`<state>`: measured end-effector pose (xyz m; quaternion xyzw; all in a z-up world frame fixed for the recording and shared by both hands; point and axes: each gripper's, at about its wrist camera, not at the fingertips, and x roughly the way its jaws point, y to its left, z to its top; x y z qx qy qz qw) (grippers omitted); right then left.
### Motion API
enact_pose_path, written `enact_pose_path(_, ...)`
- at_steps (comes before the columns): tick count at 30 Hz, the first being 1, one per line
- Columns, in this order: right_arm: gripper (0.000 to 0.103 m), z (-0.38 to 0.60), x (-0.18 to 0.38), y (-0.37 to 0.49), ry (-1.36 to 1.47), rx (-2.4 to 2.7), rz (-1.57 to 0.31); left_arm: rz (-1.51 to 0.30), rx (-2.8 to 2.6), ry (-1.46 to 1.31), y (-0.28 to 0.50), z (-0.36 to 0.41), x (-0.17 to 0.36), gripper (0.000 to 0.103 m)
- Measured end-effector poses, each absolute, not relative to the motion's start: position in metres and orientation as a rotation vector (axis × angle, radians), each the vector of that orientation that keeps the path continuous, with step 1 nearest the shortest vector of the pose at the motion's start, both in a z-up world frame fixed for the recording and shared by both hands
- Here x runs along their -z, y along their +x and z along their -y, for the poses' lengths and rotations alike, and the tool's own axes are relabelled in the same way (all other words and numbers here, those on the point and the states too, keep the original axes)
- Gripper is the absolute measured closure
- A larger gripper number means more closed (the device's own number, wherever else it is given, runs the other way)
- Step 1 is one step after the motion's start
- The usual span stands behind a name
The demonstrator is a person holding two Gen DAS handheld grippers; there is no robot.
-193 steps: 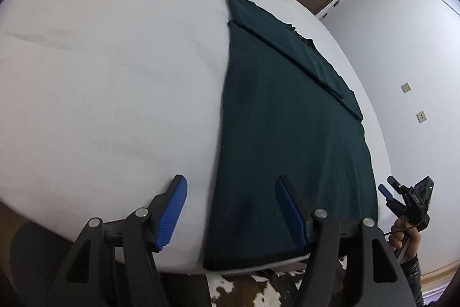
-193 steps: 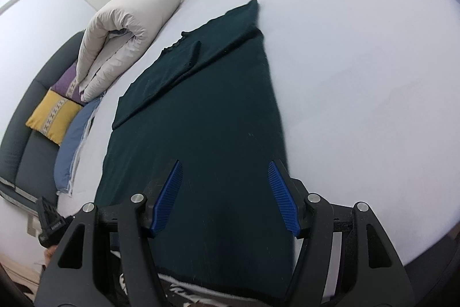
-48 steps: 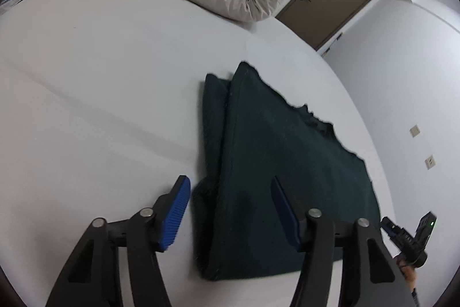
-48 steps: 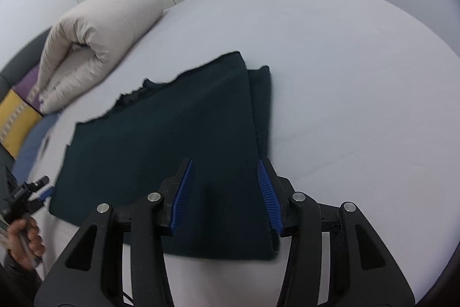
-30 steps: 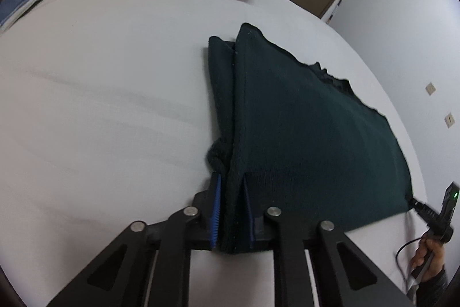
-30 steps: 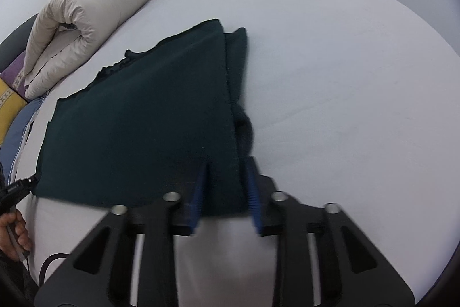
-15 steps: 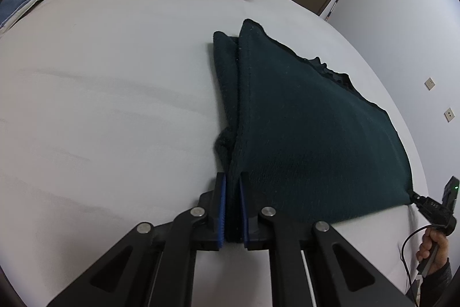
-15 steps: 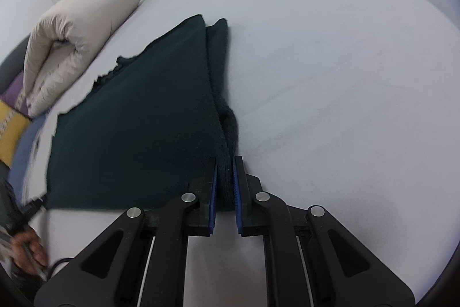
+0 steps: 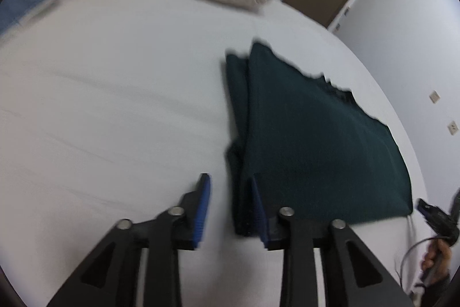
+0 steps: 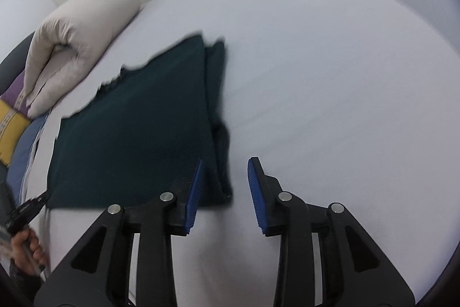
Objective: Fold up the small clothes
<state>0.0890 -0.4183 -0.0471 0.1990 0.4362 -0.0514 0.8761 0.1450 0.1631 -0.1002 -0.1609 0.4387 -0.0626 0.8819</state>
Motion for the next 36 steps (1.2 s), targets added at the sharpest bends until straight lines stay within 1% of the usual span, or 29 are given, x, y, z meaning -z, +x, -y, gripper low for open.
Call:
enact_pose_path(3, 0.071, 0.401, 0.028, 0.094, 0.474, -0.007, -0.868, -0.851, 0.133, -0.263, 0.141, -0.146, 0.075, 0.07)
enact_pose_path(6, 0.071, 0.354, 0.036, 0.118, 0.583, -0.244, -0.921, -0.85, 0.227, -0.192, 0.148, -0.101, 0.065, 0.068)
enact_pose_path(10, 0.071, 0.287, 0.066, 0.147, 0.662, -0.458, -1.008, -0.889, 0.263, -0.071, 0.165, -0.041, 0.083, 0.061)
enact_pose_path(12, 0.071, 0.262, 0.089, 0.162, 0.679, -0.49, -1.083, -0.945, 0.218, -0.038, 0.177, -0.03, 0.103, 0.062)
enact_pose_path(14, 0.072, 0.256, 0.106, 0.169, 0.678, -0.481, -1.128, -0.956, 0.209, -0.071, 0.18, -0.034, 0.111, 0.061)
enact_pose_path(16, 0.075, 0.265, 0.113, 0.167, 0.701, -0.476, -1.103, -0.944, 0.21, -0.065, 0.177, -0.04, 0.114, 0.061)
enact_pose_path(18, 0.075, 0.286, 0.117, 0.163, 0.766, -0.468, -1.072, -0.937, 0.221, -0.05, 0.173, -0.045, 0.118, 0.06)
enact_pose_path(21, 0.076, 0.333, 0.124, 0.149, 0.842, -0.411, -1.004, -0.928, 0.238, -0.07, 0.166, -0.061, 0.12, 0.06)
enact_pose_path(23, 0.078, 0.369, 0.125, 0.138, 0.894, -0.373, -0.961, -0.927, 0.239, -0.082, 0.16, -0.068, 0.121, 0.06)
enact_pose_path(29, 0.077, 0.464, 0.111, 0.098, 0.974, -0.149, -0.833, -0.929, 0.233, -0.124, 0.155, -0.08, 0.121, 0.06)
enact_pose_path(33, 0.073, 0.47, 0.084, 0.092, 0.937, -0.103, -0.774, -0.927, 0.23, -0.117, 0.153, -0.078, 0.123, 0.06)
enact_pose_path(36, 0.073, 0.436, 0.066, 0.114, 0.884, -0.199, -0.785, -0.928, 0.229, -0.112, 0.153, -0.078, 0.123, 0.06)
